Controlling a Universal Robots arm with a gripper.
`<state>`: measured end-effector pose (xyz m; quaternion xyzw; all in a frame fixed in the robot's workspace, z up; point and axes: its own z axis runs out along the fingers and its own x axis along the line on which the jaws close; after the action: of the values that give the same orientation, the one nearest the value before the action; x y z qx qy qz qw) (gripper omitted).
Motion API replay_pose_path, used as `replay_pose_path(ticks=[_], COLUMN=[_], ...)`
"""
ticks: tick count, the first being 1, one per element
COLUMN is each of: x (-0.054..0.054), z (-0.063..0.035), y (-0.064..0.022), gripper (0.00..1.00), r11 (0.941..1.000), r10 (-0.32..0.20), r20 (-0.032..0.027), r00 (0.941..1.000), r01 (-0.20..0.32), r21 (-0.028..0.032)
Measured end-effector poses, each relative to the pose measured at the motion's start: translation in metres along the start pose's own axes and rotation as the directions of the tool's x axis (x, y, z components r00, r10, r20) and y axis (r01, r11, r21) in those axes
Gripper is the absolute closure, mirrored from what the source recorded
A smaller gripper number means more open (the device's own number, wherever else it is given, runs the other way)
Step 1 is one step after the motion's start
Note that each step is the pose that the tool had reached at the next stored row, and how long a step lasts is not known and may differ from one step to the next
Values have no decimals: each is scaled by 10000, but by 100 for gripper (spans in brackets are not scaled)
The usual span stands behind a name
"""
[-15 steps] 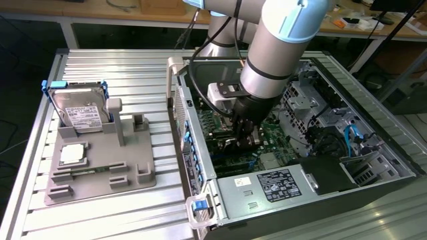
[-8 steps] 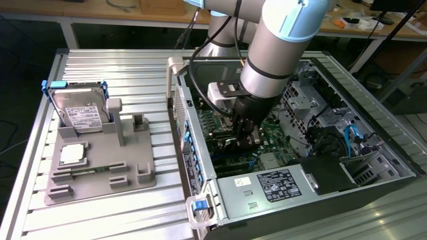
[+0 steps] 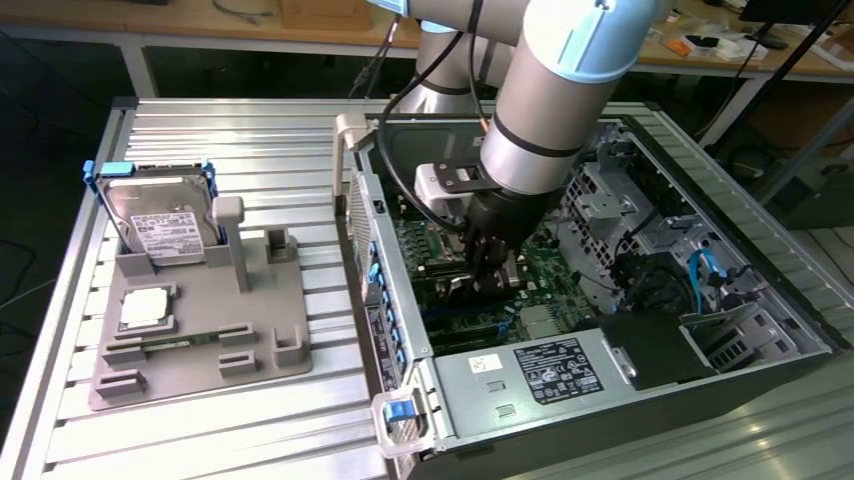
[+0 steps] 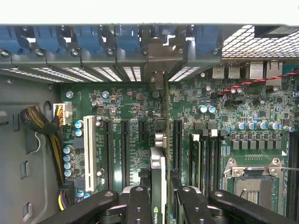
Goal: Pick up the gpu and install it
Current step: 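Insert the gpu into the slot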
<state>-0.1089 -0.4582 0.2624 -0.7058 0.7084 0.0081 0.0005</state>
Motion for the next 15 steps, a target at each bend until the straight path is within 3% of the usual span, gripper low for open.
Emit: replay_pose_path(ticks=[15], x=[-3], z=[14], y=[0], gripper=[73], r11=[10000], r10=[0], r20=[2], r00=[10000], r01=[0], r21=[-2])
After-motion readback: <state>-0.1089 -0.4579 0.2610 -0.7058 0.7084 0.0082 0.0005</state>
